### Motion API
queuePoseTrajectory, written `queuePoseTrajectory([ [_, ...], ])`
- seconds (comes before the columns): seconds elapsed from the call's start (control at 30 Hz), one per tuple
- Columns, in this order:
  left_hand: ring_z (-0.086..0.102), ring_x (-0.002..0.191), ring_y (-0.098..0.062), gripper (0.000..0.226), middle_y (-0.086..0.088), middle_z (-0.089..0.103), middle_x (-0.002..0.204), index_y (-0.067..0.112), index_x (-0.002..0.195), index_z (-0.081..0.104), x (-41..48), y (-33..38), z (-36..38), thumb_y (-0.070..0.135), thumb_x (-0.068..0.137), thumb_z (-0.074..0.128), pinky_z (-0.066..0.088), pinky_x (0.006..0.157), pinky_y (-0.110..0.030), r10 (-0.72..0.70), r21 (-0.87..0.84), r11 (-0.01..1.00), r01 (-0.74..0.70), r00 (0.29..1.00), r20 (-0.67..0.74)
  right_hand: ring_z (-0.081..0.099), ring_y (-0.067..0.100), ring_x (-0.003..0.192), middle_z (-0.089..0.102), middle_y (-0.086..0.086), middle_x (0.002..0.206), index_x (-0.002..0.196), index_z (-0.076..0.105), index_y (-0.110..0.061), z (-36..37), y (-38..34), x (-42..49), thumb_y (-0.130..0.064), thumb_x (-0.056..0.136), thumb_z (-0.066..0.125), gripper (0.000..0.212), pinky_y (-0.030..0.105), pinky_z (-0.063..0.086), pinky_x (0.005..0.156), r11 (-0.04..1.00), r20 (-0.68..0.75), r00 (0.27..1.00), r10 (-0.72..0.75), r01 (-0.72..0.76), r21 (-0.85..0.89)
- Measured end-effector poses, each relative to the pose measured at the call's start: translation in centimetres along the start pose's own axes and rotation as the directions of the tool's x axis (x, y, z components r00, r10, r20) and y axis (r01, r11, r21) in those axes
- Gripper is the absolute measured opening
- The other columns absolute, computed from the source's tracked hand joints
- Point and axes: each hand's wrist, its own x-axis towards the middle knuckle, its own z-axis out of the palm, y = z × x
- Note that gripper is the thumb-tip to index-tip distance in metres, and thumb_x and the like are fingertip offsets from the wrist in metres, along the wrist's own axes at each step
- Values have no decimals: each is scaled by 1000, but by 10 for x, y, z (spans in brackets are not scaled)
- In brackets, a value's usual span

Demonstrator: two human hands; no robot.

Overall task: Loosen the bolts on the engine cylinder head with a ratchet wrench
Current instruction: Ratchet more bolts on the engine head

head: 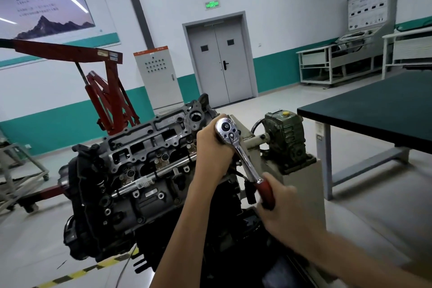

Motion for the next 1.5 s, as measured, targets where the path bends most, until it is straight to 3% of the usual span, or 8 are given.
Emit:
queuePoseTrajectory([
  [0.33, 48, 55, -9, 30, -6, 61, 63, 22, 69, 59, 4, 7, -9, -7, 75, 64, 42, 55, -20, -29, 39, 999, 25, 995, 99, 54, 20, 61, 60, 3, 72, 96, 55, -11, -123, 6, 117, -6, 72, 66, 27, 25, 41, 56, 679, 258, 900, -352, 435, -591],
  [0.53, 48, 58, -6, 31, 8, 57, 68, 22, 77, 51, -7, 3, 6, -5, 72, 66, 42, 55, -20, 95, 19, 995, -94, 995, -26, 47, -5, 46, 42, -18, 57, 93, 50, -22, -50, 17, 32, -3, 74, 67, 33, 6, 36, 44, 970, 63, 987, -149, 159, -182],
  [0.77, 35, 52, -4, 42, 13, 44, 55, 25, 63, 43, 2, -3, 6, -13, 72, 57, 31, 50, -22, 63, 23, 998, -63, 998, 2, 54, -7, 52, 46, -10, 47, 86, 52, -21, 24, -14, -11, 1, 70, 65, 31, 2, 34, 42, 980, -101, 992, 76, -55, 191],
  [0.97, 40, 49, -1, 40, 15, 51, 52, 30, 57, 47, 5, 4, 2, -3, 71, 63, 33, 49, -13, 54, 21, 998, -55, 997, 62, 51, 0, 50, 47, -14, 61, 100, 53, -18, -63, 24, 36, -4, 74, 66, 32, 10, 40, 49, 950, 152, 974, -169, 202, -238],
  [1.17, 51, 58, -24, 6, -17, 63, 72, 3, 79, 64, 7, 8, -4, -2, 77, 68, 48, 59, -38, -18, 62, 998, 11, 993, 118, 50, 18, 54, 60, 4, 68, 93, 56, -9, -125, 13, 112, -4, 69, 68, 28, 25, 38, 54, 699, 224, 903, -368, 427, -574],
  [1.27, 53, 62, -28, 20, -4, 61, 69, 13, 74, 60, -1, 8, -2, -5, 76, 67, 47, 59, -38, 47, 47, 998, -51, 996, 80, 48, 11, 52, 52, -5, 65, 96, 55, -13, -104, 21, 87, -4, 69, 69, 32, 18, 38, 53, 800, 164, 941, -296, 338, -495],
  [1.4, 48, 58, -4, 24, 14, 55, 66, 28, 72, 48, -4, 8, 3, 8, 71, 62, 39, 54, -14, 106, 33, 994, -107, 994, 38, 50, -3, 52, 44, -17, 61, 106, 56, -17, -44, 13, 22, -7, 73, 71, 37, 6, 37, 48, 983, 23, 998, -59, 62, -172],
  [1.5, 45, 55, -1, 36, 19, 51, 59, 26, 74, 45, -3, 1, 5, -7, 73, 59, 35, 53, -12, 48, 39, 998, -47, 998, -29, 52, -11, 48, 50, -17, 44, 82, 54, -26, 2, -12, -8, 4, 67, 70, 37, -1, 31, 42, 998, -108, 994, -1, 8, 67],
])
